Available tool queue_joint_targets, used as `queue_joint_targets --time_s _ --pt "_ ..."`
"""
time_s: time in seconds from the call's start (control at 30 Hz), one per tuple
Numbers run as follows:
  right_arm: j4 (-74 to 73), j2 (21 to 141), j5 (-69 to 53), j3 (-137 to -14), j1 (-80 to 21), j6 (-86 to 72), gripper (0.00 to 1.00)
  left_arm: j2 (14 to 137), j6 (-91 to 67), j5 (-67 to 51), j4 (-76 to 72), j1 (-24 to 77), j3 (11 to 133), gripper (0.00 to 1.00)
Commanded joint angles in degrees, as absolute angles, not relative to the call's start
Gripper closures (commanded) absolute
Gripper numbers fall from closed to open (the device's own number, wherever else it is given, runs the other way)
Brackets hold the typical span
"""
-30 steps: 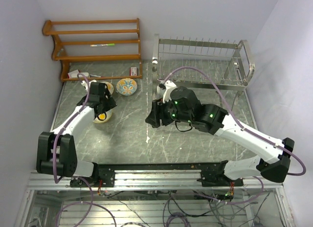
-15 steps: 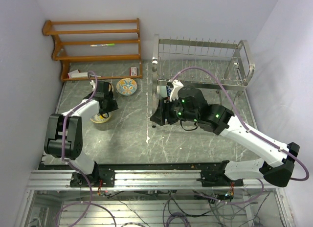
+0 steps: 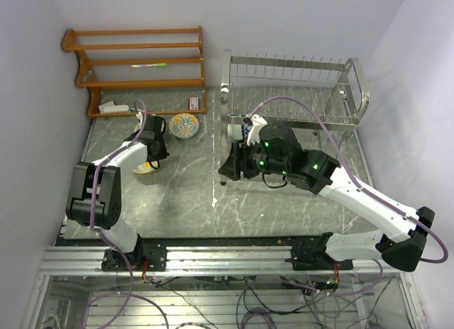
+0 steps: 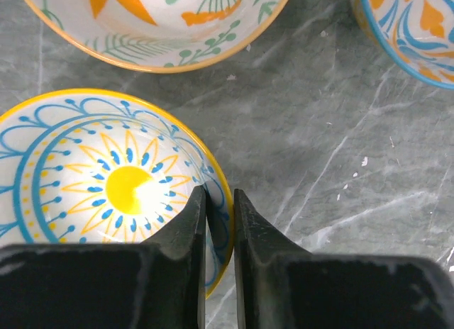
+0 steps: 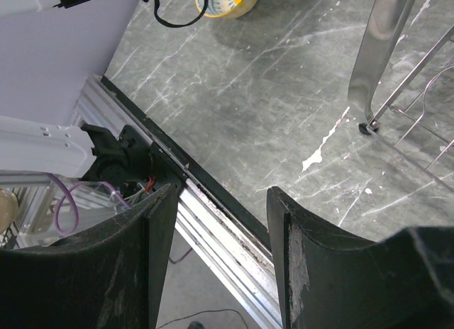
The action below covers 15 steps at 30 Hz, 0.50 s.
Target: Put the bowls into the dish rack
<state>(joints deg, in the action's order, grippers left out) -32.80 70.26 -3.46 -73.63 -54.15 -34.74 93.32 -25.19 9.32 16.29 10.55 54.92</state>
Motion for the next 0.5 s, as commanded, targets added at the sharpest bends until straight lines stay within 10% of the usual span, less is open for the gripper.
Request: queue_joint_targets --time_s 0.0,0.47 --pt "-31.6 69.8 -3.5 -73.3 -53.8 -35.1 0.47 92.3 -25.1 7.6 15.4 10.9 54.0 0.84" --pt "-34.7 67.3 -1.5 -71.9 -53.8 -35.7 0.5 81.4 -32.8 5.6 20.1 24.1 47.3 0.93"
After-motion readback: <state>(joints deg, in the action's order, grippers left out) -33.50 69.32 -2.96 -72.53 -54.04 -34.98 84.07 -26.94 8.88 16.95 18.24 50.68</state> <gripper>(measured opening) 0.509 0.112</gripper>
